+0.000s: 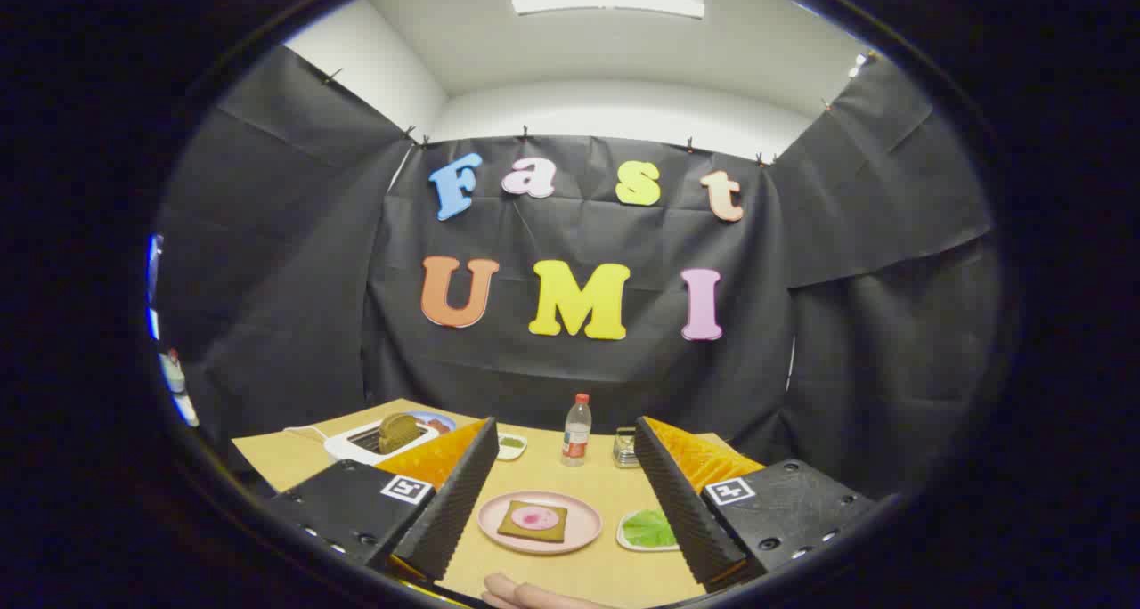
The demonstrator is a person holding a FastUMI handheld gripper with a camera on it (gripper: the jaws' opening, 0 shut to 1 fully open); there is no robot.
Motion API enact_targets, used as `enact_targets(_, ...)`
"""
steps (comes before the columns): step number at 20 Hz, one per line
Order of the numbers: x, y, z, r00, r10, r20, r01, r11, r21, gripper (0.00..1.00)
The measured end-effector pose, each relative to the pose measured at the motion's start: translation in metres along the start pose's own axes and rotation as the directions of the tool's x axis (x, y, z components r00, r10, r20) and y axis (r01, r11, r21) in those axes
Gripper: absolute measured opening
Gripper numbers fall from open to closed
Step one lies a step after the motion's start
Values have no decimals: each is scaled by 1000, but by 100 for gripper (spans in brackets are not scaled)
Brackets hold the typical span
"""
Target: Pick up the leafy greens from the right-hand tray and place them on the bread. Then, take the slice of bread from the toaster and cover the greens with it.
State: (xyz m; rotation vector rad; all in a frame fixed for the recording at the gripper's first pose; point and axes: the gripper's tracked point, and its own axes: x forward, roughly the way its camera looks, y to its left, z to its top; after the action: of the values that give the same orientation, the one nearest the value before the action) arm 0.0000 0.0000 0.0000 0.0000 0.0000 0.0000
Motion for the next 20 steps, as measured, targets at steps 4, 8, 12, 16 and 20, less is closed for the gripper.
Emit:
enact_targets(4,-8,-20,-6,997,-69,-42,70,997,23,95)
enact_targets(8,-9,-32,-9,994,-102,-46,103,994,25,95)
enact_targets(12,-13,-43,0,992,-119,-42,122,990,76,95)
enact_targets(16,-10,-52,-1,992,-121,-43,125,985,117,95)
enact_targets(20,-1,-63,-4,992,-118,-47,122,988,97,95)
